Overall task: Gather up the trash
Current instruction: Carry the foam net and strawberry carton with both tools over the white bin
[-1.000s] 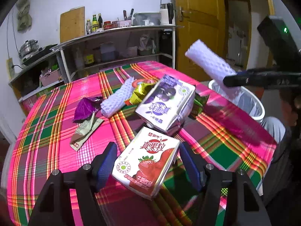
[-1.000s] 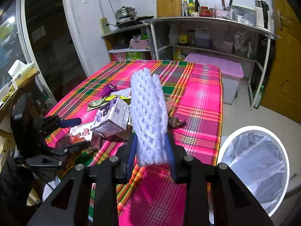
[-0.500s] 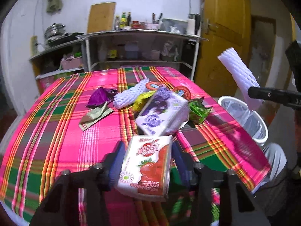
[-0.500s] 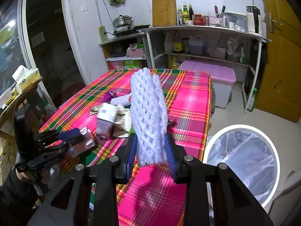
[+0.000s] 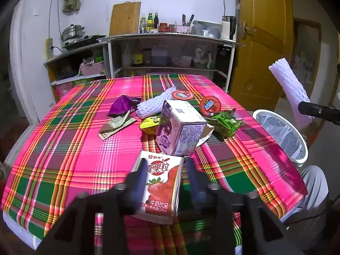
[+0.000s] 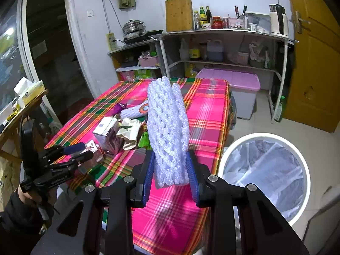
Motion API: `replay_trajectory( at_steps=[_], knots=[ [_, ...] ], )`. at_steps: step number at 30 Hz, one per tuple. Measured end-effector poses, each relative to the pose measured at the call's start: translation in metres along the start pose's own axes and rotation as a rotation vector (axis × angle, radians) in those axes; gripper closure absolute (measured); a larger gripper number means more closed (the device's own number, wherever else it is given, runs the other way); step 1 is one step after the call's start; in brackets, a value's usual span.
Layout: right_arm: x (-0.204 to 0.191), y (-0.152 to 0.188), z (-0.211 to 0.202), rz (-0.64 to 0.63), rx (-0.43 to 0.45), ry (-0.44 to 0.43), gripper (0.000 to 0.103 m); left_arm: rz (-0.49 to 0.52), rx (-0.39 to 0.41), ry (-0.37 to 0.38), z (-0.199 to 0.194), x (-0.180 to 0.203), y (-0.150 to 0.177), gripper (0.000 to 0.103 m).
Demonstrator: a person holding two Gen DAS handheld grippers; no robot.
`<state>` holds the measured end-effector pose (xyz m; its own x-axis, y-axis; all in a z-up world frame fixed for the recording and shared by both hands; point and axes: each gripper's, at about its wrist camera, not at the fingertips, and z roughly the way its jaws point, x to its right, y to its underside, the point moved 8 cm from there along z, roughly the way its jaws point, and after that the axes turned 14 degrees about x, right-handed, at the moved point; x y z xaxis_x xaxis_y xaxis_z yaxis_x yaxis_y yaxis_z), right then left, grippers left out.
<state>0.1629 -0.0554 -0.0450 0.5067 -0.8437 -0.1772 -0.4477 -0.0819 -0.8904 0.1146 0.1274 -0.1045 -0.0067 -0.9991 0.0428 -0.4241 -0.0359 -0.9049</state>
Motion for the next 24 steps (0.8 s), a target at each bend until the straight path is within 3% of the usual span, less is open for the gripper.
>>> replay_trajectory(
  at_steps=[7, 10, 14, 19, 21, 24],
  knots=[
    [-0.005, 0.003, 0.003, -0.004, -0.008, -0.014, 0.071, 0.053, -0.011, -0.041, 0.008, -0.006, 0.0, 0.056],
    [-0.004, 0.004, 0.003, -0.005, -0.01, -0.014, 0.071, 0.063, -0.016, -0.081, 0.008, -0.018, 0.001, 0.046],
    [-0.003, 0.005, 0.003, 0.002, -0.011, -0.013, 0.071, 0.041, -0.042, -0.064, 0.011, -0.027, 0.007, 0.04],
    [-0.003, 0.005, 0.003, 0.002, -0.01, -0.01, 0.071, -0.008, -0.049, -0.02, 0.012, -0.027, 0.013, 0.04],
    [-0.003, 0.004, 0.001, 0.002, -0.005, -0.01, 0.071, -0.019, -0.046, -0.01, 0.012, -0.024, 0.014, 0.051],
    [-0.002, 0.002, -0.004, 0.003, 0.008, -0.006, 0.071, -0.041, -0.04, -0.014, 0.011, -0.02, 0.014, 0.051]
  ],
)
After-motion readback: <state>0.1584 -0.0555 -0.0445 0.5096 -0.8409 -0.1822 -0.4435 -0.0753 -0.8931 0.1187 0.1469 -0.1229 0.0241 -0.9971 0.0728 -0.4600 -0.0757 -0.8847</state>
